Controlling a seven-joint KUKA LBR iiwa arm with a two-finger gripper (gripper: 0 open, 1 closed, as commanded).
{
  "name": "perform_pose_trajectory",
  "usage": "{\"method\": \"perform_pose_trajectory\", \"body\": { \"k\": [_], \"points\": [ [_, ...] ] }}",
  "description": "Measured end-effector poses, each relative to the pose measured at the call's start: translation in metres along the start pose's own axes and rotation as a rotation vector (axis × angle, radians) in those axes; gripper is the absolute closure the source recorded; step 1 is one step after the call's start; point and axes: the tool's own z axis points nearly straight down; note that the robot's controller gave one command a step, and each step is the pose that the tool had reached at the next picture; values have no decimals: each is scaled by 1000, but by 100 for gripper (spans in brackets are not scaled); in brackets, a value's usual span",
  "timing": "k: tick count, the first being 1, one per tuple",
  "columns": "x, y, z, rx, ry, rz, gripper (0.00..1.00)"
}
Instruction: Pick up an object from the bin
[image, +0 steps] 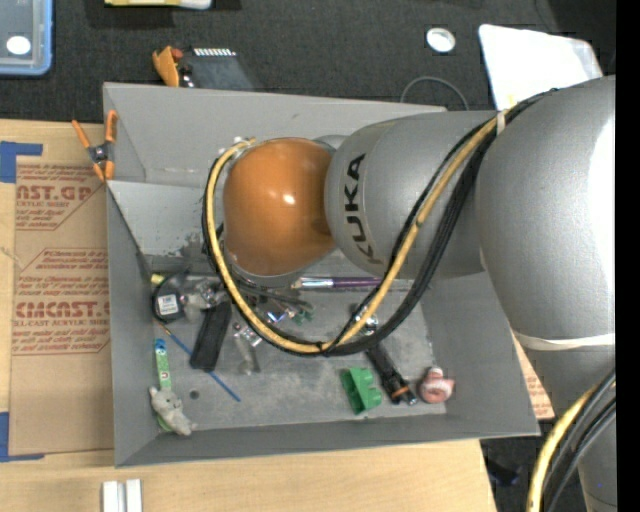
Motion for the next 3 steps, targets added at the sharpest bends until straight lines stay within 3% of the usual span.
{"method": "perform_pose_trajectory", "body": {
  "k": [1,2,3],
  "points": [
    [-17,-23,54,3,-8,-420,0],
    [-20,-29,66,0,-10,-445,100],
    [-20,-29,66,0,-10,-445,100]
  ]
}}
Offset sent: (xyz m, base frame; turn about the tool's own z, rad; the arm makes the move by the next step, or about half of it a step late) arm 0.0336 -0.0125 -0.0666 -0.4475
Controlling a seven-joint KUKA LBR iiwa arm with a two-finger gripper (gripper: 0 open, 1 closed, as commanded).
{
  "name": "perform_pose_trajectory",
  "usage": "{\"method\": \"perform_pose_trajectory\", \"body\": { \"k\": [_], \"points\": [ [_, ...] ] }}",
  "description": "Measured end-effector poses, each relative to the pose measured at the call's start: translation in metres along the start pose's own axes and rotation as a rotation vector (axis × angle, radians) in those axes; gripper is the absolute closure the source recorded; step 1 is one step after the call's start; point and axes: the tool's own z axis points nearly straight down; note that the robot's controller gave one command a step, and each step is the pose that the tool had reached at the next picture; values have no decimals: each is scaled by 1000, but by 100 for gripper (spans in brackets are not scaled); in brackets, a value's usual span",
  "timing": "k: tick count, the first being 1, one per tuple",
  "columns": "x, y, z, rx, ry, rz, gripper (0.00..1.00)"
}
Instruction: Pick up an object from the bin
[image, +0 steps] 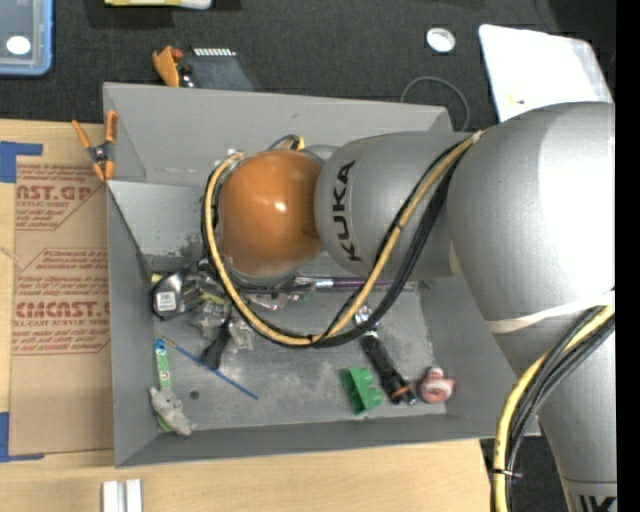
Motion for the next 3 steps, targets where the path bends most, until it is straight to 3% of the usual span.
{"method": "perform_pose_trajectory", "body": {
  "k": [3],
  "points": [
    [-2,1,-25,-1,-5,4,100]
  ]
}}
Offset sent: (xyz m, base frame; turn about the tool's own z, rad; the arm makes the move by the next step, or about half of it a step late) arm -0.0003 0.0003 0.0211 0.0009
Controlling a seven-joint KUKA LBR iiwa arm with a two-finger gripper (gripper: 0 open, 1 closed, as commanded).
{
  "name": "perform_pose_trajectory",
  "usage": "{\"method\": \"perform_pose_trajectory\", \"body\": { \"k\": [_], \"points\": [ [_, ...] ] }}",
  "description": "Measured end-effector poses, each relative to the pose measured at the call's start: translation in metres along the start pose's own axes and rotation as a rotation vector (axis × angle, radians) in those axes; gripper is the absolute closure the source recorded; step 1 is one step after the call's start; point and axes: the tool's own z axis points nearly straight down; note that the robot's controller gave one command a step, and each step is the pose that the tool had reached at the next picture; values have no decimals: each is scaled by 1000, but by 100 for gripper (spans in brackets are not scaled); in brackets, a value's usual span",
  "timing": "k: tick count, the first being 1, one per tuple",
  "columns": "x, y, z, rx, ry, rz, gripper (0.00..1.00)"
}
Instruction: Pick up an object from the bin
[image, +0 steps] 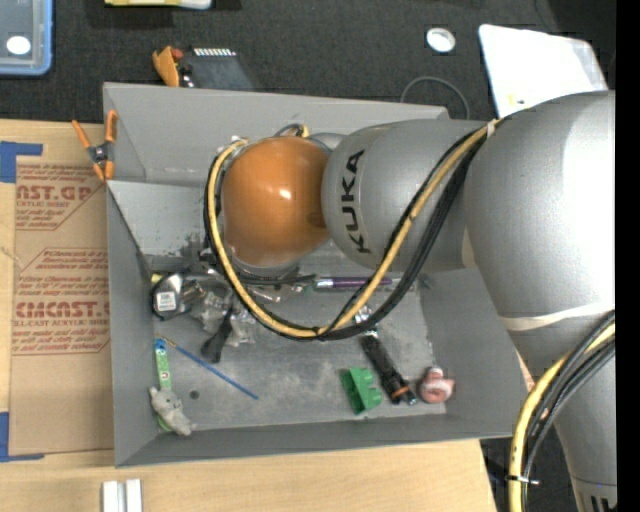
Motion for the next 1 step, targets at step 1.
{"method": "perform_pose_trajectory", "body": {
  "k": [1],
  "points": [
    [1,2,-23,-6,5,0,100]
  ]
}}
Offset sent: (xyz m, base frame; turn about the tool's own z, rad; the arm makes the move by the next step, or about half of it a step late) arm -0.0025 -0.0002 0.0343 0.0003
